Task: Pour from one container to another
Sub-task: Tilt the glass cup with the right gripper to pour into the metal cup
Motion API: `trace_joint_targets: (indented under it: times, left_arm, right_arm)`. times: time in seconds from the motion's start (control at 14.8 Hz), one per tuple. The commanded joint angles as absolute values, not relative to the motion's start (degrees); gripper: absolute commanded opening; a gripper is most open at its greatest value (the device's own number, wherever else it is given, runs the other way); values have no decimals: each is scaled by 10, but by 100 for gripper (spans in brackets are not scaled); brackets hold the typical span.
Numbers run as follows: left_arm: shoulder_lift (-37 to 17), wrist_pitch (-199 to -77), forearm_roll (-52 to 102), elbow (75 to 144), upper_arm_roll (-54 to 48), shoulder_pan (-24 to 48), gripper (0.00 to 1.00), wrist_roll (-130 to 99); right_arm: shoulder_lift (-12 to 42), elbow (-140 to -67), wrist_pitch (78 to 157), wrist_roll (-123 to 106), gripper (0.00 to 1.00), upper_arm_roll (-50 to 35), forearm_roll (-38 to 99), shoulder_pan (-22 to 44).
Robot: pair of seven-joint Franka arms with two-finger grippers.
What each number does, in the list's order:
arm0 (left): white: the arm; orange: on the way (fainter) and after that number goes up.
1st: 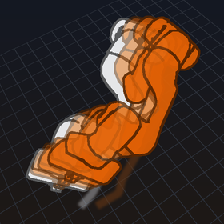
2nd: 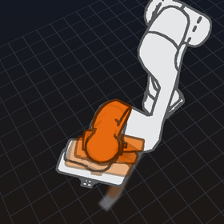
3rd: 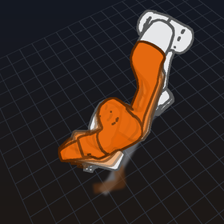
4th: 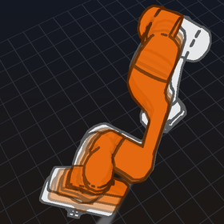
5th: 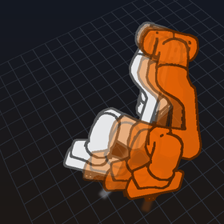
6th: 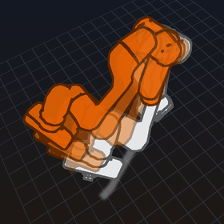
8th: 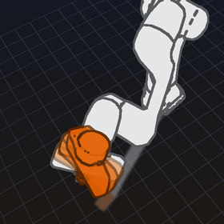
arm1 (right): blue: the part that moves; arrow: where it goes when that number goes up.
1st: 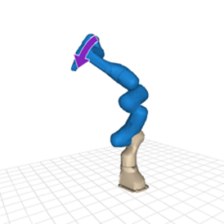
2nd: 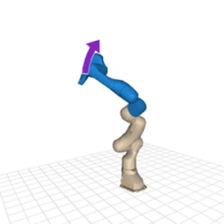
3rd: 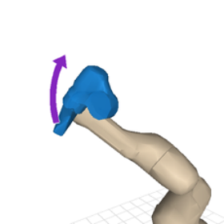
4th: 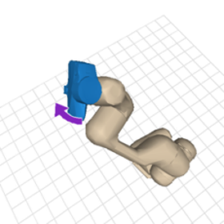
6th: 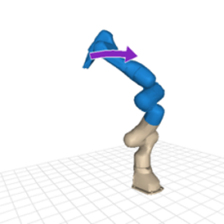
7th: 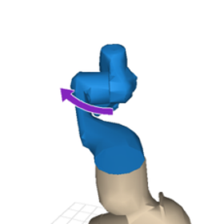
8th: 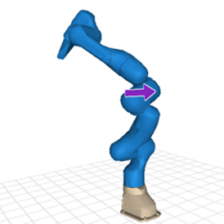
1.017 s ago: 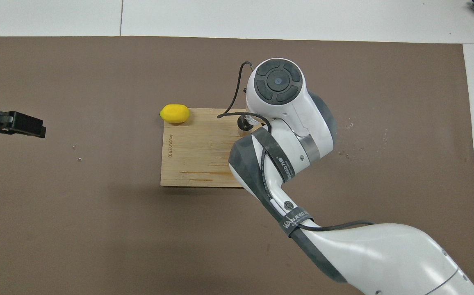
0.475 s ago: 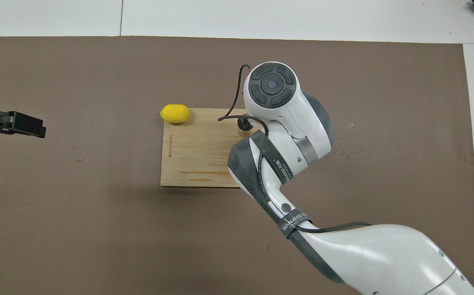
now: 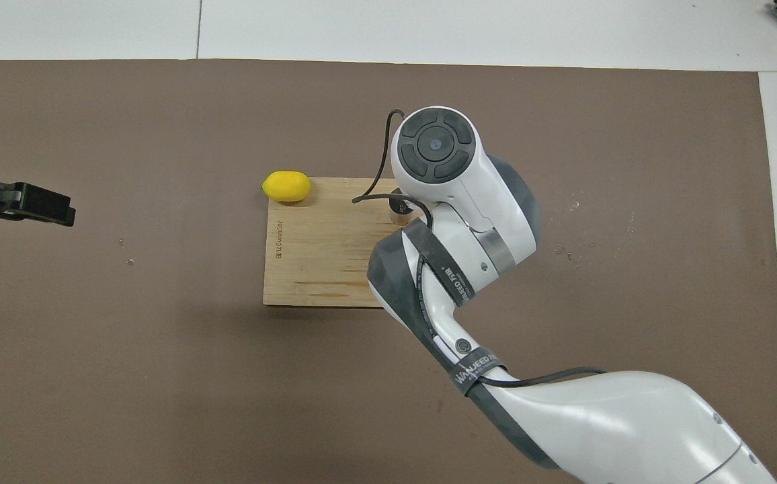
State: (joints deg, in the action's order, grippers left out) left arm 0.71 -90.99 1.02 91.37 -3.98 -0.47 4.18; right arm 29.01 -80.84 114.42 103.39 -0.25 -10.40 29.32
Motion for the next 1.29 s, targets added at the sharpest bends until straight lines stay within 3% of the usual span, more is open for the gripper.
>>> trace_joint_targets:
  times: [0.0, 1.22]
  left_arm:
    - [11, -908, 16, 917, -39, -6, 100, 47]
    - [11, -907, 16, 917, -39, -6, 100, 47]
  right_arm:
    - [284, -806, 1129, 1037, 33, -7, -122, 292]
    - [268, -801, 1131, 1036, 33, -7, -19, 262]
